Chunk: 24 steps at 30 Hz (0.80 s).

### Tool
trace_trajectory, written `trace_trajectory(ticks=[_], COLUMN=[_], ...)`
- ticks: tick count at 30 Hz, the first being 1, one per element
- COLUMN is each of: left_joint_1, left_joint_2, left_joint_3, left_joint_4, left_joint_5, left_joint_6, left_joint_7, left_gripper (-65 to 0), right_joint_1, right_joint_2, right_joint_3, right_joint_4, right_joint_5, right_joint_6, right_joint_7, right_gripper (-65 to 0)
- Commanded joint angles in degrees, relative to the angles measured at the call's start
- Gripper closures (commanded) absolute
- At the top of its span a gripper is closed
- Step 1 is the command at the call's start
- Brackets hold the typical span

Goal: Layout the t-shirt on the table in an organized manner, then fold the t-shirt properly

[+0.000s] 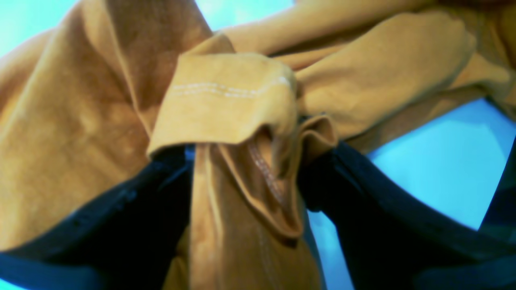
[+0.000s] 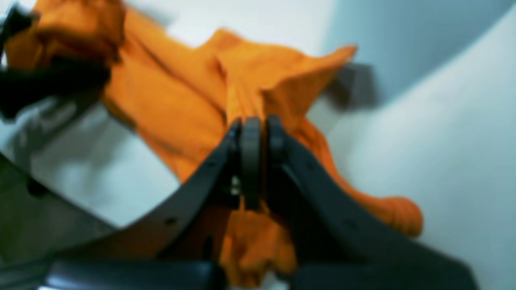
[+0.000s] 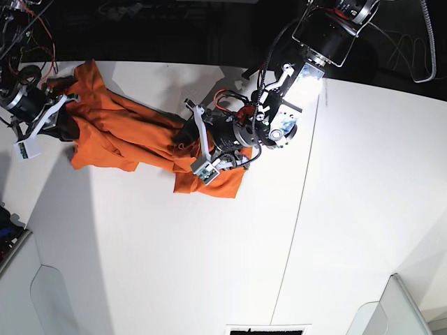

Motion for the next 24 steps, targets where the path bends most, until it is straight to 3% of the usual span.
trace_trajectory(ticks=[1, 6, 7, 9, 10, 11, 14, 19, 24], left_joint_1=[-0.31, -0.31, -0.31, -0.31, -0.33, -0.37, -0.61, 0.04, 0.66], left_joint_2=[-0.20, -0.20, -0.20, -0.20, -0.20, -0.20, -0.20, -0.26, -1.57], left_joint_3=[-0.15, -0.15, -0.15, -0.15, -0.15, -0.15, -0.15, -0.13, 0.24], left_joint_4=[-1.07, -1.36, -1.36, -1.36, -1.36, -1.36, -1.22, 4.39, 11.21], left_joint_5=[2.21, 2.21, 2.21, 2.21, 2.19, 2.19, 2.16, -0.37, -5.92], left_joint_6=[1.49, 1.49, 1.49, 1.46, 1.46, 1.46, 1.09, -4.63, -10.82], left_joint_7=[3.21, 3.19, 3.19, 3.19, 3.19, 3.19, 3.26, 6.38, 11.08], left_gripper=[-32.4, -32.4, -32.4, -32.4, -32.4, -32.4, -32.4, -32.4, -32.5], right_joint_1=[-0.55, -4.61, -5.38, -6.29, -6.36, -6.34, -6.01, -3.96, -2.95], right_joint_2=[1.07, 1.05, 1.05, 1.05, 1.05, 1.09, 1.05, 1.03, 0.07], right_joint_3=[0.44, 0.37, 0.37, 0.37, 0.37, 0.46, 1.77, 6.51, 7.15], right_joint_4=[1.73, 1.75, 1.75, 1.75, 1.75, 1.77, 1.95, 2.12, 2.12], right_joint_5=[1.31, 1.25, 1.11, 0.35, -0.13, -0.48, 0.00, 4.22, 4.39], right_joint_6=[0.20, 0.20, 0.17, 0.17, 0.15, -0.11, -0.94, -0.90, -0.85], right_joint_7=[1.38, 1.33, 1.36, 1.38, 1.40, 1.64, 4.83, 4.15, 4.00], right_gripper=[0.0, 0.0, -3.6, -23.5, -30.1, -32.9, -33.0, -32.9, -32.9])
